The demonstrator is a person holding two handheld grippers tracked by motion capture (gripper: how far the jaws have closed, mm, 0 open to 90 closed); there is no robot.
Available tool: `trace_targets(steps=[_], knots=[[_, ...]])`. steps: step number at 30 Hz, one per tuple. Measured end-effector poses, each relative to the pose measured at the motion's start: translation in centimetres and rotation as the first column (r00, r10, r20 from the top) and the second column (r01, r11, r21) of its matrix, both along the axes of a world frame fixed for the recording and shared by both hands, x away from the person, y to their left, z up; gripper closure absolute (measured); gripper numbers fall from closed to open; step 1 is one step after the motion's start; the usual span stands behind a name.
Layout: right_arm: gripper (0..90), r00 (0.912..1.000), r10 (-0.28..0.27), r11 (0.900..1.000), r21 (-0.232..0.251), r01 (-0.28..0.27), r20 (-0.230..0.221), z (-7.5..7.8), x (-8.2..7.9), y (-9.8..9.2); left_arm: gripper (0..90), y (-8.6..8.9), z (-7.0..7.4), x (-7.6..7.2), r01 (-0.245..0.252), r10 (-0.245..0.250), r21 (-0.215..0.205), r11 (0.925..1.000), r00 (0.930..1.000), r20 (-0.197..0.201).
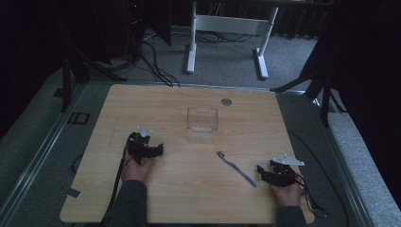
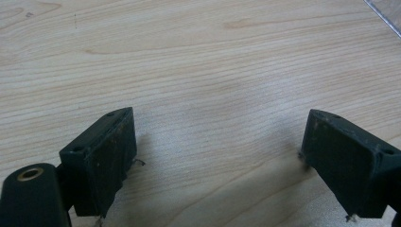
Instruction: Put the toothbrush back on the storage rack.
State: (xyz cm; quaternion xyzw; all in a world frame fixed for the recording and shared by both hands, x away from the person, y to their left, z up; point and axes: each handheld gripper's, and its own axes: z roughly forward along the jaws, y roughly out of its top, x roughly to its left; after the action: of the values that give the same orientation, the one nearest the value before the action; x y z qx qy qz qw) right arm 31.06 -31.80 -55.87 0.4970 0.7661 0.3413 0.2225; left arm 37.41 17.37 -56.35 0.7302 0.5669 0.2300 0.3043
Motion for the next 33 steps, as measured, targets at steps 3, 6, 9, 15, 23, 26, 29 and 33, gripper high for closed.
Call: trace_targets(steps=[3, 6, 9, 15, 23, 26, 29, 33], knots=[[36.4, 1.0, 0.004, 1.0, 0.004, -0.004, -0.001, 0.0, 0.0, 0.0, 11.3, 0.0, 0.0, 0.0, 0.0, 0.0, 0.001, 1.0, 1.0, 0.0], [41.8, 0.9999, 0.005, 0.998, 0.056, -0.004, -0.015, 0.1, -0.1, -0.7, 11.3, 0.0, 0.0, 0.0, 0.0, 0.0, 0.0, 1.0, 1.0, 0.0], [42.6, 0.9998, 0.004, 0.998, 0.057, -0.003, -0.018, 0.2, -0.2, -0.8, 11.3, 0.0, 0.0, 0.0, 0.001, -0.001, 0.0, 1.0, 1.0, -0.001], [45.7, 0.9999, 0.004, 1.0, 0.029, -0.003, -0.012, 0.9, -0.6, -0.5, 11.3, 0.0, 0.0, 0.0, 0.001, -0.001, 0.0, 1.0, 1.0, -0.001], [45.4, 0.9993, 0.025, 0.999, 0.023, -0.026, 0.028, 2.5, -1.3, 0.1, 11.3, 0.0, 0.0, 0.0, 0.001, -0.001, 0.0, 1.0, 1.0, -0.001], [45.4, 0.9986, 0.034, 0.999, 0.019, -0.035, 0.041, 3.0, -1.5, 0.4, 11.3, 0.0, 0.0, 0.0, 0.001, -0.001, 0.0, 1.0, 1.0, -0.001], [45.4, 0.9981, 0.046, 0.999, 0.005, -0.046, 0.04, 3.4, -1.7, 0.6, 11.3, 0.0, 0.0, 0.0, 0.0, 0.0, 0.001, 1.0, 1.0, -0.001], [45.7, 0.9973, 0.066, 0.998, -0.006, -0.066, 0.032, 3.7, -1.9, 0.9, 11.3, 0.0, 0.0, 0.0, 0.0, 0.0, 0.0, 1.0, 1.0, 0.0]])
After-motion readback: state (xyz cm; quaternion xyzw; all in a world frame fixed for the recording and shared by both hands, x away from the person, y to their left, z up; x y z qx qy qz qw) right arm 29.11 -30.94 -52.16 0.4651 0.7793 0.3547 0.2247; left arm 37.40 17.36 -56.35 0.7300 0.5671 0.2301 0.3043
